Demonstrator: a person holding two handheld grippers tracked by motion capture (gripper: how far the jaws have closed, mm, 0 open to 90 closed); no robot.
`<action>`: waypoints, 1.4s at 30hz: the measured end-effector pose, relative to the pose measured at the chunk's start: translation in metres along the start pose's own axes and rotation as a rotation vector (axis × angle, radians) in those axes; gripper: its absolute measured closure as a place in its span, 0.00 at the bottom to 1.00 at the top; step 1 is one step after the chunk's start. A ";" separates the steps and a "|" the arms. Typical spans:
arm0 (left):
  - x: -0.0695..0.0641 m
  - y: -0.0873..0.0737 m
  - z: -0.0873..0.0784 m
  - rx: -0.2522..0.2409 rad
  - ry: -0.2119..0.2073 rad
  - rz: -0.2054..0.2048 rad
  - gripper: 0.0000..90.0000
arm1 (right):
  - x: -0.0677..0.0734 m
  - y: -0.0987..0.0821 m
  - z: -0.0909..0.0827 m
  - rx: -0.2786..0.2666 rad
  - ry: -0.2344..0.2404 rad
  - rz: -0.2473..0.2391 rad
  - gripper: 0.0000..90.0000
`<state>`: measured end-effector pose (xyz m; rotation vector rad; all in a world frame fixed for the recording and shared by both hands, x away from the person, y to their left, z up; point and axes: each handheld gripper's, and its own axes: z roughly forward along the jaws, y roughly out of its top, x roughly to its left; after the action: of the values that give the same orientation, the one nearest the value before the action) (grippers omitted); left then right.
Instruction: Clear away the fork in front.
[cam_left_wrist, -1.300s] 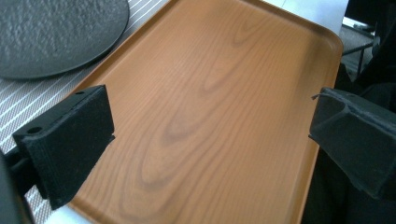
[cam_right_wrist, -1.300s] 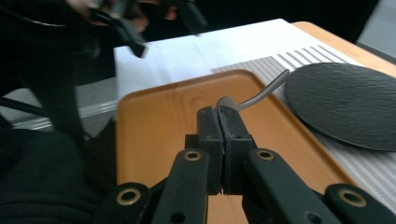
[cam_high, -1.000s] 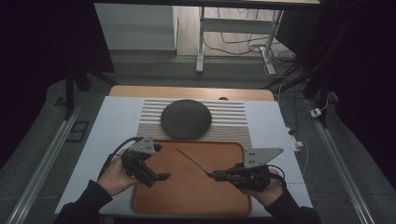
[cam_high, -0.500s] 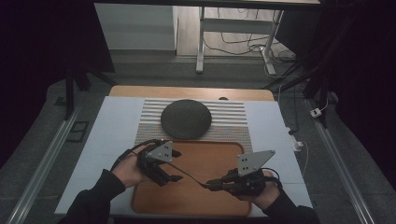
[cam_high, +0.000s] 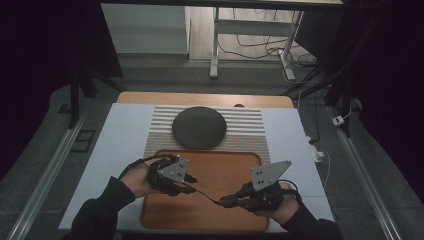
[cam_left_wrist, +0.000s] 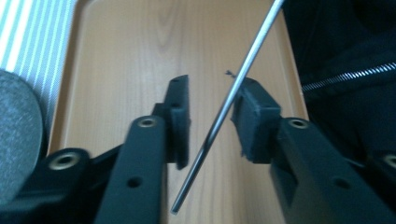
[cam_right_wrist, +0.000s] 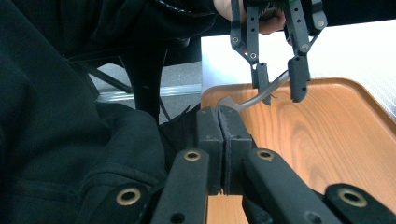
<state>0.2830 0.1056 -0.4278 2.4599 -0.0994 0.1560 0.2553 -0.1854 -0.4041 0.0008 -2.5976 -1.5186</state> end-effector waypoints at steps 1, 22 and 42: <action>-0.001 0.001 0.000 0.003 -0.013 0.022 0.81 | 0.000 0.000 0.000 0.001 0.001 -0.002 0.99; -0.012 -0.002 -0.002 0.015 -0.095 0.158 0.96 | -0.003 -0.002 -0.001 -0.013 -0.028 0.009 0.82; -0.019 -0.022 -0.007 0.063 -0.020 -0.243 0.96 | -0.002 -0.016 -0.011 0.014 -0.373 0.143 0.35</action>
<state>0.2658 0.1283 -0.4387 2.5124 0.1978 0.0294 0.2574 -0.2024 -0.4132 -0.5029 -2.8085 -1.5760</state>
